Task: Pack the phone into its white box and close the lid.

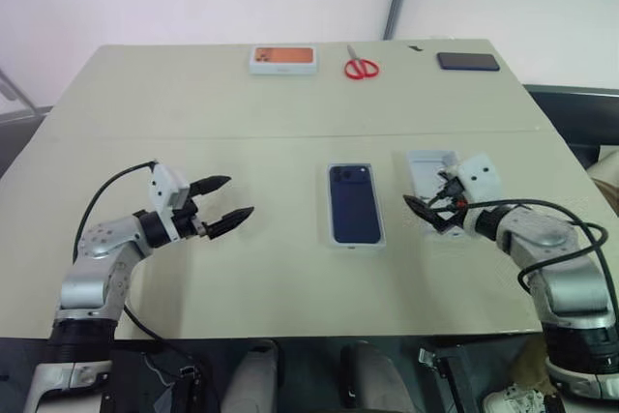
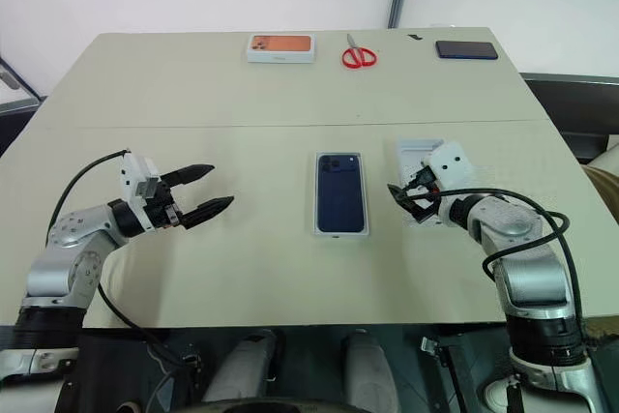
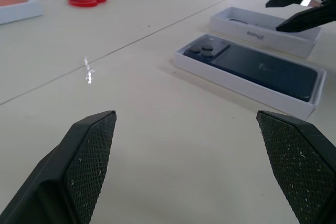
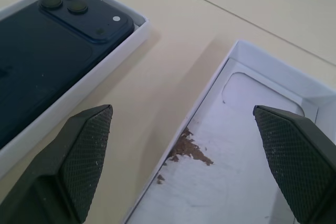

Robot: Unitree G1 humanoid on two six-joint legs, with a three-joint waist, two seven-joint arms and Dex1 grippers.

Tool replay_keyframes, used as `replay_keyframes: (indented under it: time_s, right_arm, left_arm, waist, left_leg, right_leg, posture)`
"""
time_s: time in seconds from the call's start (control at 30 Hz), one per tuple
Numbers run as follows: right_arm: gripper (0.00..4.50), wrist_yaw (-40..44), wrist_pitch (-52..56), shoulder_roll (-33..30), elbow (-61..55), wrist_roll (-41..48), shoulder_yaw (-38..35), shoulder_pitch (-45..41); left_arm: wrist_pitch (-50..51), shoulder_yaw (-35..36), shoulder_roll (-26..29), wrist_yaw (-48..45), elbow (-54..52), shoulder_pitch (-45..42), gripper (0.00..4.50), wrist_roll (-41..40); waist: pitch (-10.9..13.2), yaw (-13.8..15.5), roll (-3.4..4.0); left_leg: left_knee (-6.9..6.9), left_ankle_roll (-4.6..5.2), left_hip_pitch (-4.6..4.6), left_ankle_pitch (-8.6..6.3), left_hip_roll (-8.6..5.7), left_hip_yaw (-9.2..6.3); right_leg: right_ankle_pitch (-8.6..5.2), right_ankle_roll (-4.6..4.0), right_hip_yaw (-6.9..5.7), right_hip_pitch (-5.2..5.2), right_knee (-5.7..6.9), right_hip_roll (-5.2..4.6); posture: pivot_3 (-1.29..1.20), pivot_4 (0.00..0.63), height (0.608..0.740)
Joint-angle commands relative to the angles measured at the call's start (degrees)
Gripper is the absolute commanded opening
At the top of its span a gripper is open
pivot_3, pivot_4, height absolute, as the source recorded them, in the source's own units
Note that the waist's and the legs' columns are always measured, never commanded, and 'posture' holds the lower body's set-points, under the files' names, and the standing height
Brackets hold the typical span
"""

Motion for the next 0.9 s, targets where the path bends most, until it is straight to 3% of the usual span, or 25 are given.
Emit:
replay_keyframes:
  time_s: [0.03, 0.33, 0.53, 0.9]
  right_arm:
    - [4.47, -1.26, 11.99, -1.57, -4.26, 2.59, 0.62, -4.54]
    - [4.47, -2.81, 32.21, -2.84, 4.54, 5.78, 2.02, -15.99]
    - [4.47, -5.89, 41.29, 1.06, 7.12, 6.87, 1.7, -22.32]
    - [4.47, -13.42, 42.54, 4.16, 12.77, 6.54, 1.99, -26.14]
  left_arm:
    - [-1.74, 0.22, 0.54, -2.05, -0.73, -1.34, 4.5, -0.71]
    - [-2.28, -2.54, -1.17, -4.53, -0.4, -1.76, 4.5, -0.06]
    - [-3.14, -3.48, -2.91, -3.16, -1.23, -1.68, 4.5, 0.59]
    - [-2.97, -3.78, -4.1, -0.07, -3.17, -0.04, 4.5, 0.54]
  waist:
    - [0.01, 0.08, 0.01]
    - [0.03, 0.3, 0.03]
    - [0.04, -0.1, 0.05]
    - [0.04, -0.05, 0.06]
  left_leg:
    - [0.0, 0.0, 0.0, 0.0, -0.01, 0.0]
    - [0.01, 0.04, -0.03, -0.02, -0.05, 0.0]
    - [0.01, 0.06, -0.04, -0.02, -0.04, 0.03]
    - [0.01, 0.07, -0.05, -0.02, -0.07, 0.07]
  right_leg:
    - [0.0, 0.0, 0.0, 0.0, -0.01, 0.0]
    - [0.01, 0.02, -0.04, 0.04, -0.04, -0.02]
    - [0.03, 0.06, -0.02, -0.04, 0.02, 0.02]
    - [0.04, 0.07, -0.03, -0.04, 0.03, 0.02]
  posture:
    - [0.0, 0.15, 0.74]
    - [0.0, 0.15, 0.74]
    - [0.0, 0.15, 0.74]
    - [0.0, 0.15, 0.74]
